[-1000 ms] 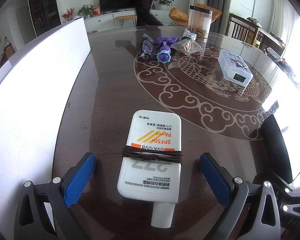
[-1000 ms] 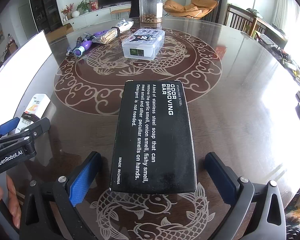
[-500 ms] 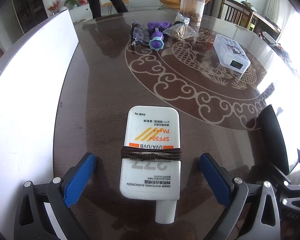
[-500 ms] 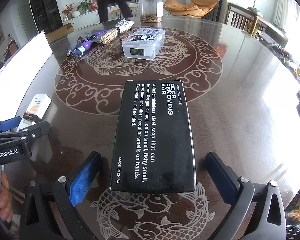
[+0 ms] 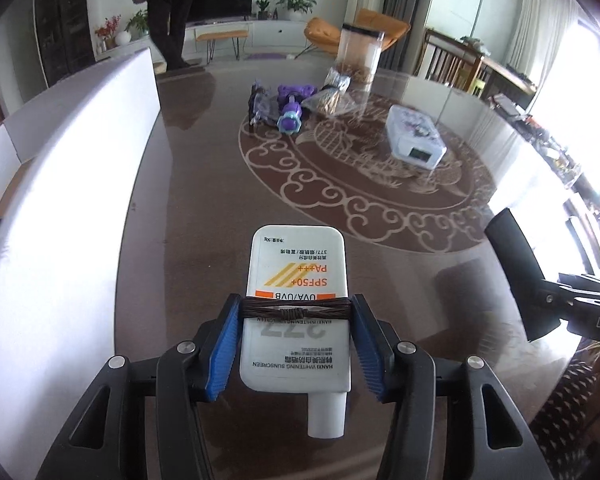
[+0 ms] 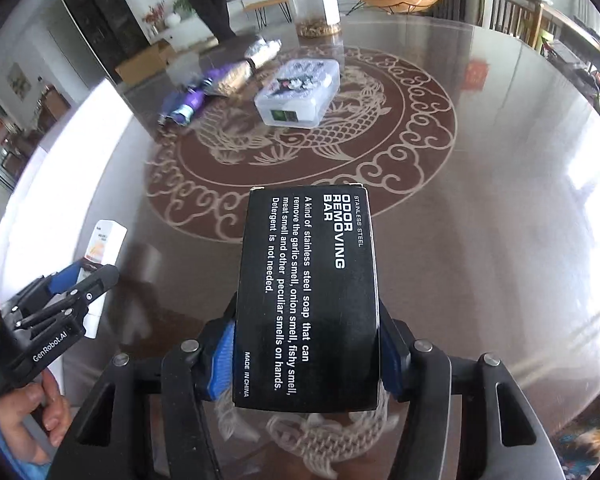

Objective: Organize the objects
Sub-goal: 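Carry bottle and box over the enclosure and open both tools to drop them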

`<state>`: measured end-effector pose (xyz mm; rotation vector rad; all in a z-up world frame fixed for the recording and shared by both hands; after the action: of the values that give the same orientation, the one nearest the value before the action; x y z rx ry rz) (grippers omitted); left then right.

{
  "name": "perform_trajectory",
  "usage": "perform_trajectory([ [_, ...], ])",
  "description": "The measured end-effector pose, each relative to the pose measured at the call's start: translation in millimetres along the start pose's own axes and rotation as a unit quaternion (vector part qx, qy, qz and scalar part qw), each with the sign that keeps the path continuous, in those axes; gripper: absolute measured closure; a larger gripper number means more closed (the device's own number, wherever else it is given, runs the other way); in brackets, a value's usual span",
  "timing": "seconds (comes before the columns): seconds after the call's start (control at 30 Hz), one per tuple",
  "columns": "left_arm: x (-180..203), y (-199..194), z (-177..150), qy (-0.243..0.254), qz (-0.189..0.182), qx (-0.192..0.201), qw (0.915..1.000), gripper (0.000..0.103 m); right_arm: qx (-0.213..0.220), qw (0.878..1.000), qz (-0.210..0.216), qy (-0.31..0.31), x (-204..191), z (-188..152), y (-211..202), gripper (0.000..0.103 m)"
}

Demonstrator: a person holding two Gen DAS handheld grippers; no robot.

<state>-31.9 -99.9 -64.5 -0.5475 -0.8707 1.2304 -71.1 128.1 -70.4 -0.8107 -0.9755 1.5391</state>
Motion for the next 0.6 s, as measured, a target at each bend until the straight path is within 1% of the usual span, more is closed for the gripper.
perform_trajectory([
  [0.13,2.6,-42.2,5.9,-0.013,-0.034,0.033,0.9988,0.050,0.019,1.000,0.024,-0.005,-11.5,0.6,-30.2,0.045],
  [0.2,-2.9,-75.9,13.4,-0.027,-0.054,0.059,0.9965,0.050,0.034,0.998,0.044,-0.010,-25.3,4.8,-49.5,0.045],
  [0.27,-13.8,-105.6,21.7,-0.032,-0.054,0.087,0.9943,0.050,0.051,0.996,0.071,-0.020,-47.3,12.5,-71.3,0.045],
  [0.33,-31.0,-138.7,27.0,-0.034,-0.035,0.114,0.9923,0.050,0.072,0.992,0.100,-0.038,-79.6,22.1,-95.7,0.045],
  [0.37,-43.5,-154.5,28.5,-0.035,-0.018,0.125,0.9913,0.050,0.079,0.990,0.111,-0.047,-93.2,24.8,-103.1,0.045],
  [0.43,-72.1,-177.4,27.3,-0.047,0.023,0.136,0.9893,0.050,0.092,0.982,0.145,-0.075,-133.1,30.4,-123.0,0.045],
  [0.5,-107.0,-192.0,21.9,-0.069,0.067,0.138,0.9857,0.050,0.096,0.972,0.185,-0.107,-177.6,36.3,-139.8,0.045],
  [0.53,-129.6,-197.0,16.9,-0.085,0.096,0.133,0.9827,0.050,0.096,0.968,0.197,-0.120,-195.7,38.3,-144.0,0.045],
  [0.6,-161.3,-199.2,8.3,-0.114,0.127,0.122,0.9778,0.050,0.095,0.959,0.217,-0.154,-238.8,41.7,-150.2,0.045],
])
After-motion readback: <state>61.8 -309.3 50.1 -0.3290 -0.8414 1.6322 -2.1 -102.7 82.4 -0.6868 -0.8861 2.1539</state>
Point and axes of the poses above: each gripper's, at about its wrist camera, not at the fingertips, and y roughly the way its jaws point, x to its right, z to its top, the point moved 1 cm from there along y, roughly the way its jaws point, and after that the axes turned 12 degrees about -z, right-handed, at the moved point
